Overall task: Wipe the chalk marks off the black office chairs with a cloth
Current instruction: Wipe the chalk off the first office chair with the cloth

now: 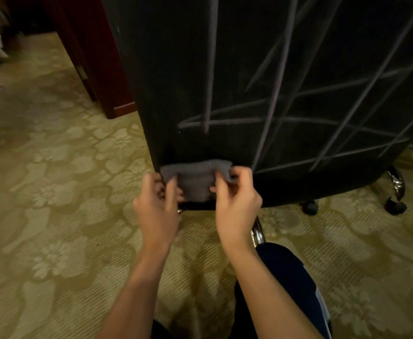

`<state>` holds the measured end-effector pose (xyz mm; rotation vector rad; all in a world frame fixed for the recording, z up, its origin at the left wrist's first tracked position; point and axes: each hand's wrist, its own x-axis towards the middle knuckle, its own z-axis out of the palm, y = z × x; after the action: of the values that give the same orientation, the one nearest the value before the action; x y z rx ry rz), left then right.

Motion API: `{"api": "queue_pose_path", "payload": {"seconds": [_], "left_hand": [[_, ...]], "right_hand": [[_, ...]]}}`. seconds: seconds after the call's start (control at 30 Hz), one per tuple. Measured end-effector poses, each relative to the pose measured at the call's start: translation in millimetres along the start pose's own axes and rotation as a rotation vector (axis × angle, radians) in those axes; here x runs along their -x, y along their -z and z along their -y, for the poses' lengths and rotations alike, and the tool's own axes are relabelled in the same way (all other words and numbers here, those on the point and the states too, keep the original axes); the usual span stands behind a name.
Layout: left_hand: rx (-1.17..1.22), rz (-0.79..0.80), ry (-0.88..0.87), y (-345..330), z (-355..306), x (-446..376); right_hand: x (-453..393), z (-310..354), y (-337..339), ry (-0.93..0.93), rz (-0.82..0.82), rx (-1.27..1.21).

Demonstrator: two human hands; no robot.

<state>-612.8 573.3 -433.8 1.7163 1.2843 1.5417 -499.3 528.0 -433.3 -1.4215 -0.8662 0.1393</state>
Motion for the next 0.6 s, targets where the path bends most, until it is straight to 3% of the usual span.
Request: {"api": "queue_pose_path", "payload": {"seconds": [0.17, 0.4, 0.5, 0.6], "left_hand": [[0.097, -0.119, -0.079, 13.5, -42.4, -51.5], [-0.043, 0.068, 0.174, -16.9, 26.5, 32.6], [-0.051, 0.081, 0.044, -32.4, 8.1, 28.2], [-0.177, 0.068, -0.250, -44.2, -29.1, 1.1]], "right_hand": [[-32.3, 50.4, -15.9, 0.093, -0.030, -0.115], [15.3, -42.5, 14.2, -0.117, 0.103, 0.106], [2.3, -40.3, 32.7, -0.095, 0.089, 0.182], [-33.1, -13.8, 51.0, 0.077, 0.017, 0.203]]}}
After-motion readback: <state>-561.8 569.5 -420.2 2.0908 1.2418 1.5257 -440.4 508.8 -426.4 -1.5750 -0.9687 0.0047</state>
